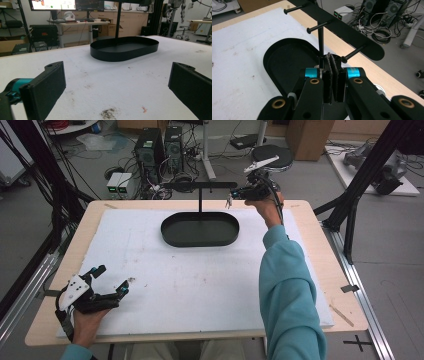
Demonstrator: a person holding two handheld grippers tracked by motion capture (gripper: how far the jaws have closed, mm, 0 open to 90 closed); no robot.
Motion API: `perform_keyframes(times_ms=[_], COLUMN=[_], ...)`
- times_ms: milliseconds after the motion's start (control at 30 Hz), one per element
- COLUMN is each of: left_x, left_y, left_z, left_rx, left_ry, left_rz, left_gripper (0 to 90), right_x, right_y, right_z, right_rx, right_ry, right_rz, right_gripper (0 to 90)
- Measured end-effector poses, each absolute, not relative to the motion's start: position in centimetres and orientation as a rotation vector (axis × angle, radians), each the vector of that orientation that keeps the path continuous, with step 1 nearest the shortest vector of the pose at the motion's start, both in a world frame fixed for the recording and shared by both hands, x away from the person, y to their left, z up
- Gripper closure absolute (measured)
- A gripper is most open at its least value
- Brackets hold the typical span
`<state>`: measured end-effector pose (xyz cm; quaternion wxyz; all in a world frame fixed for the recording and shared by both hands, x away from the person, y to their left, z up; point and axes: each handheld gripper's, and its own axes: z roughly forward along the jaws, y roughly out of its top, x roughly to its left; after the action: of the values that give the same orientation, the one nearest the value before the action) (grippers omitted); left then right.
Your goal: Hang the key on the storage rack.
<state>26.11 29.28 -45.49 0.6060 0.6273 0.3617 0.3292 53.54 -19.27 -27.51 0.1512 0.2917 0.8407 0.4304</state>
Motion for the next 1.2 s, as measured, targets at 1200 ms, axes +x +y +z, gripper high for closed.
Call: perform_keyframes(times_ms=[1200], left_x=[26.09], left_y=[29.20], left_z=[-45.51], left_rx=[1.448], left_ry=[0.838], left_rz=[0.762], left_gripper=[1.7], right_x=[54.21], right_y=[-19.16], right_z=[-28.26], right_rx=[0.885], right_ry=[2.367], right_rz=[1.220], right_gripper=[88.7])
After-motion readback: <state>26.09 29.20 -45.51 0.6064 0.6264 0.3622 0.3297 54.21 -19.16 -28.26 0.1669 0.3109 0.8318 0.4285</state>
